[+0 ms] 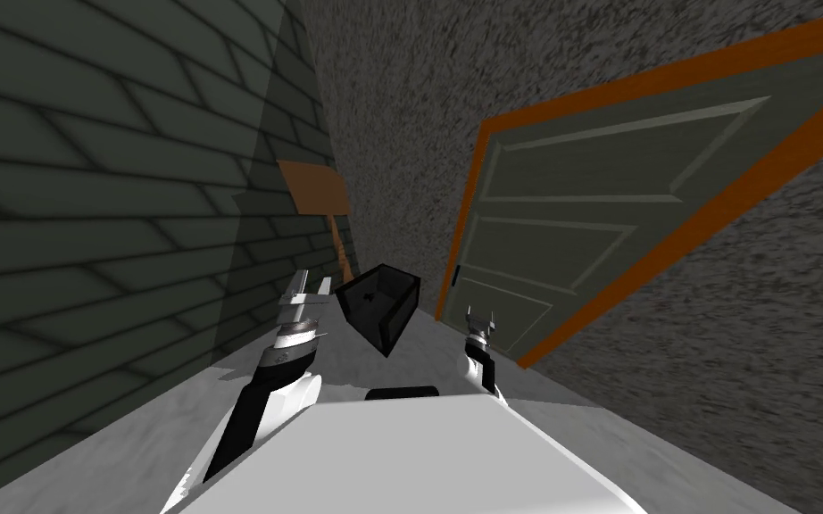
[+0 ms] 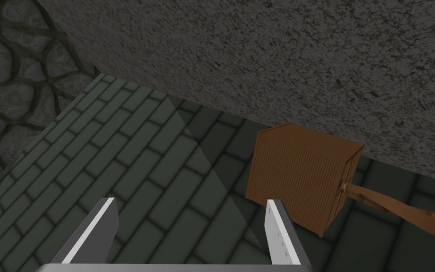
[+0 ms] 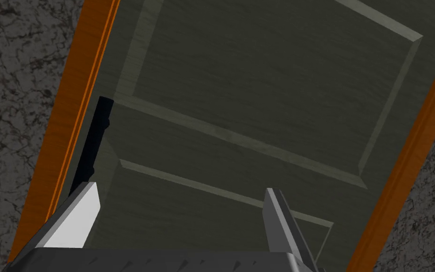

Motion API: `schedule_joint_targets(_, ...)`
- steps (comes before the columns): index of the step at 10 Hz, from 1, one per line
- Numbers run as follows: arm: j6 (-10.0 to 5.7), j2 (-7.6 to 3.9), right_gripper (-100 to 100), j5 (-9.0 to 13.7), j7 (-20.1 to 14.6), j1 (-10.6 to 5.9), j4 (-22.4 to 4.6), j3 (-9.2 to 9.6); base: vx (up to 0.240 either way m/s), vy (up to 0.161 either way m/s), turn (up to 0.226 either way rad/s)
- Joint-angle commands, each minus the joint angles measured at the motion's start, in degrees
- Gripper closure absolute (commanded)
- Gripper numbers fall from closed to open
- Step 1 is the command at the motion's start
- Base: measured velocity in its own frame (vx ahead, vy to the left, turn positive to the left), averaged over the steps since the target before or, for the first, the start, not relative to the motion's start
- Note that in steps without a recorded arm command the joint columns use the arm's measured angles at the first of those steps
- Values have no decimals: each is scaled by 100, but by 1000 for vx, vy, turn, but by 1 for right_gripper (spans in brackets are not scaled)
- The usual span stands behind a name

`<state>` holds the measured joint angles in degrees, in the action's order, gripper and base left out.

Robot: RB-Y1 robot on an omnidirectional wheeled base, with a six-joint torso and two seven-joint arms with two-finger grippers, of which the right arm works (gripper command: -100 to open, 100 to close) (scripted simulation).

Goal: Pull the door open

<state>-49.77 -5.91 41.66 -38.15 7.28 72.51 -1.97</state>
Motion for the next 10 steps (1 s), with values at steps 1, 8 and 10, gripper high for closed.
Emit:
schedule_joint_targets(1, -28, 1, -100, 143, -97, -61, -159, -18, 51, -69, 162)
schedule_joint_targets(8, -266, -3, -100, 683, -557, -335, -983, -50, 52, -63, 148)
schedule_joint_targets(10, -329, -1, -100, 826, -679, -408, -1201, -59, 62, -61, 132)
